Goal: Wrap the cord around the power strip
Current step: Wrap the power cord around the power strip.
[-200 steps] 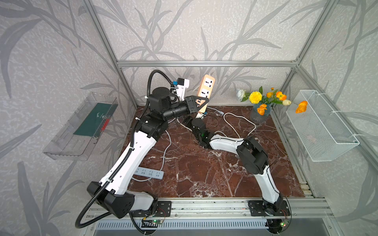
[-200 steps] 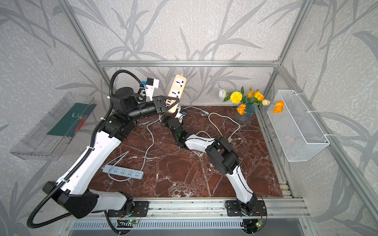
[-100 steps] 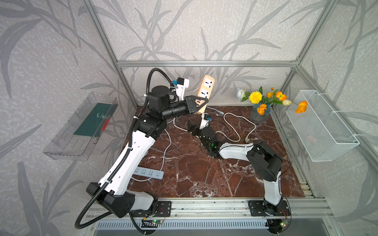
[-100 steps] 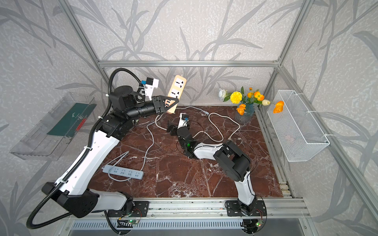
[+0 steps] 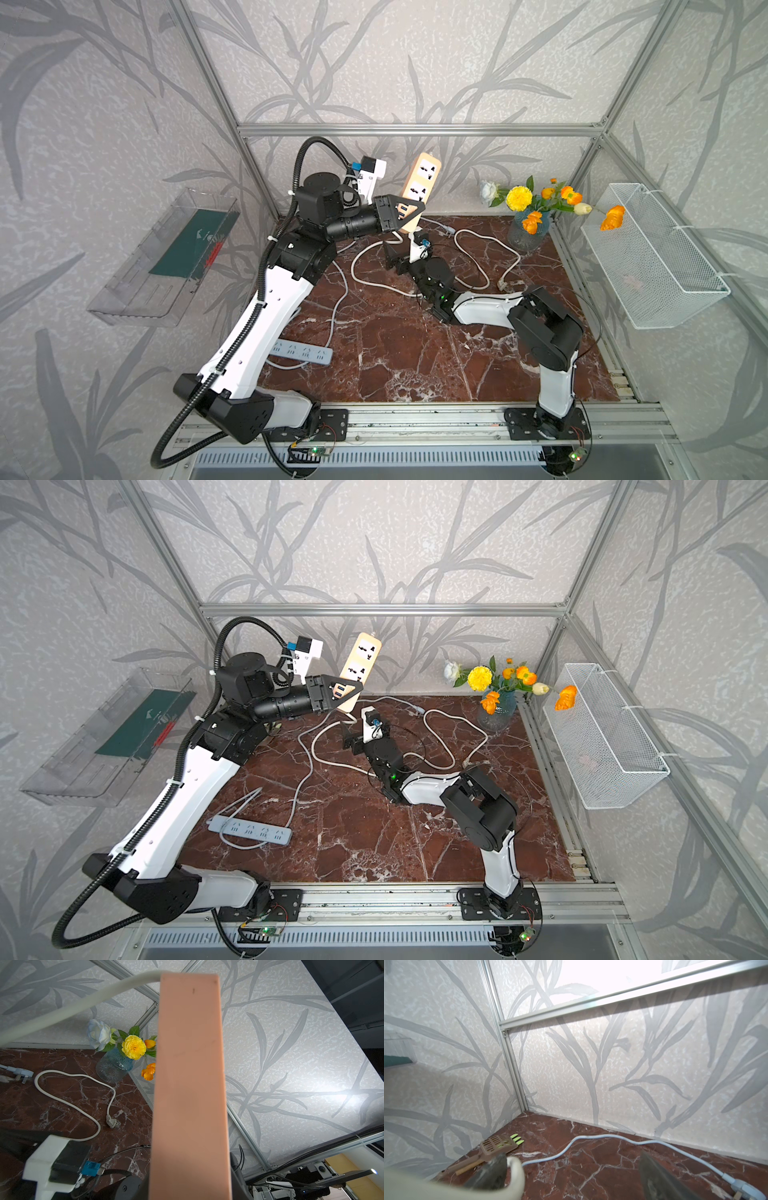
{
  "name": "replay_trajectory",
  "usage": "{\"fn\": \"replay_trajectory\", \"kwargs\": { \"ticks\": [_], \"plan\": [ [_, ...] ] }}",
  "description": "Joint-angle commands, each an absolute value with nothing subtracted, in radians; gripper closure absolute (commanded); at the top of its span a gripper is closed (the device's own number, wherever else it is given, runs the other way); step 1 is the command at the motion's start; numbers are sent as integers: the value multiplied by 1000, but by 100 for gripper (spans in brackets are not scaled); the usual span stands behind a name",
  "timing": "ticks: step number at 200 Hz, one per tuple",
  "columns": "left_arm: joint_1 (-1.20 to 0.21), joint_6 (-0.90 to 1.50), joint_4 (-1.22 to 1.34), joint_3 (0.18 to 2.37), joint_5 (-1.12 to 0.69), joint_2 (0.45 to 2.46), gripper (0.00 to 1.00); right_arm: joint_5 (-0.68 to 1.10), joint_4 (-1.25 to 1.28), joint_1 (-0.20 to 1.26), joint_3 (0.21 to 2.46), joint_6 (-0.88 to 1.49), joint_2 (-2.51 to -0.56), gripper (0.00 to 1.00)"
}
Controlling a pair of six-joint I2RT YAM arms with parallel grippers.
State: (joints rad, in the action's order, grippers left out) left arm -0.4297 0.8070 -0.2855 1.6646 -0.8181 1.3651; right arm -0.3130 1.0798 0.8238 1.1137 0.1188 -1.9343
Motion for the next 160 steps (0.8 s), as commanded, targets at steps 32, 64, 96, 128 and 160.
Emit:
{"fn": "replay_trajectory", "kwargs": {
  "ticks": [32,64,96,128,160],
  "plan": [
    [-424,761,-269,1694,-850,1350,100,-329,1160,836,1038,122,-1861,5],
    [-424,782,-241,1670,-852,1349,100,-335,1179,848,1048,142,-1866,6],
    [-424,808,-204,1634,-850,1342,100,-437,1160,845,1161,224,-1925,11],
    [-430,874,-131,1601,-861,1338,100,-585,1049,842,1355,303,-2043,18],
    [-433,881,-168,1621,-862,1326,100,-799,999,835,1469,269,-2144,33]
  ]
}}
